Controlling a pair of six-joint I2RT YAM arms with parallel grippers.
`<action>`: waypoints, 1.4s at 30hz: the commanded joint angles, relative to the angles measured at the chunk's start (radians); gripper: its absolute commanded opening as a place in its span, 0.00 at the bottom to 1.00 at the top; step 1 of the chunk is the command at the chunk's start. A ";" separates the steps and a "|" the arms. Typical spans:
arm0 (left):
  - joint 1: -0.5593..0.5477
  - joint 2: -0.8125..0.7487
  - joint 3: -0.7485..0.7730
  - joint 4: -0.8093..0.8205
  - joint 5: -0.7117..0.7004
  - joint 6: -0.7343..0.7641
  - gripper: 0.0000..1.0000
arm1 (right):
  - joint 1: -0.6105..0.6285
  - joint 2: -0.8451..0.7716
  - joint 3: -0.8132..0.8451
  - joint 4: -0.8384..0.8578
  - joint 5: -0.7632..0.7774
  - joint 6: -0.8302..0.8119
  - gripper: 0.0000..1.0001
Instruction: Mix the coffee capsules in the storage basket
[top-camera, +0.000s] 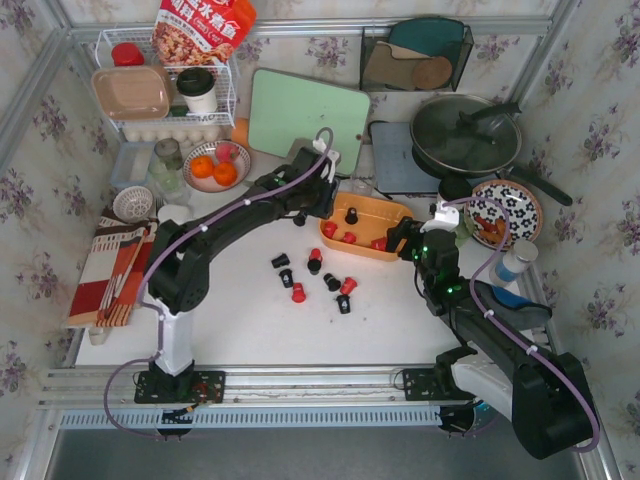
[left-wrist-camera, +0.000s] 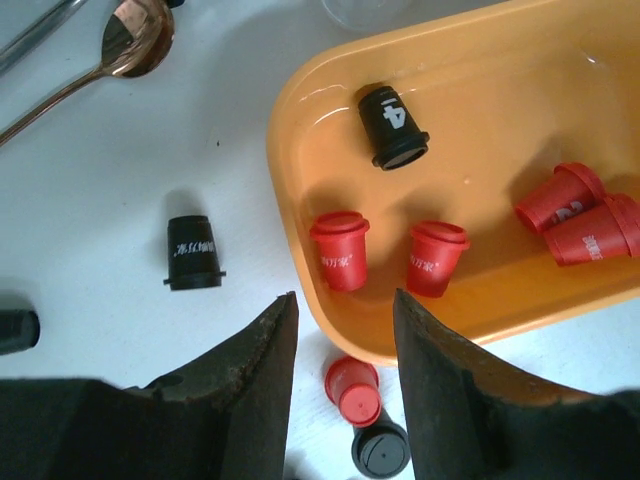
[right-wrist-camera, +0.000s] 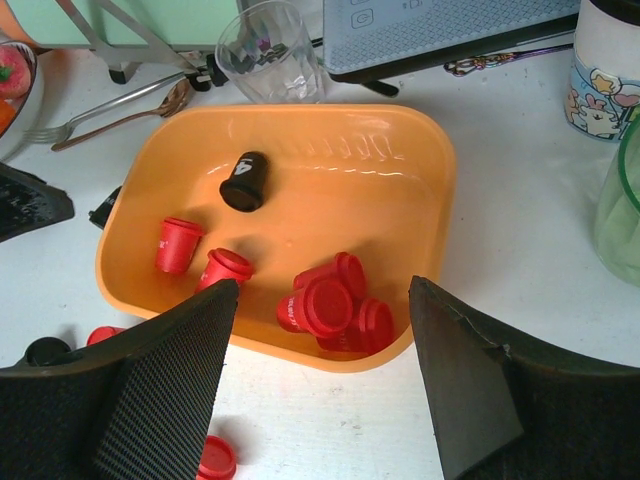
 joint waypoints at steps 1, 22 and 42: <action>0.001 -0.066 -0.061 0.082 -0.027 0.003 0.46 | 0.001 -0.010 0.005 0.017 -0.004 -0.004 0.77; 0.003 -0.522 -0.638 0.332 -0.211 0.075 0.52 | 0.088 0.007 0.008 0.080 0.004 -0.130 0.77; 0.032 -0.854 -1.223 0.726 -0.381 0.063 0.59 | 0.201 0.026 0.133 -0.160 0.079 -0.176 0.75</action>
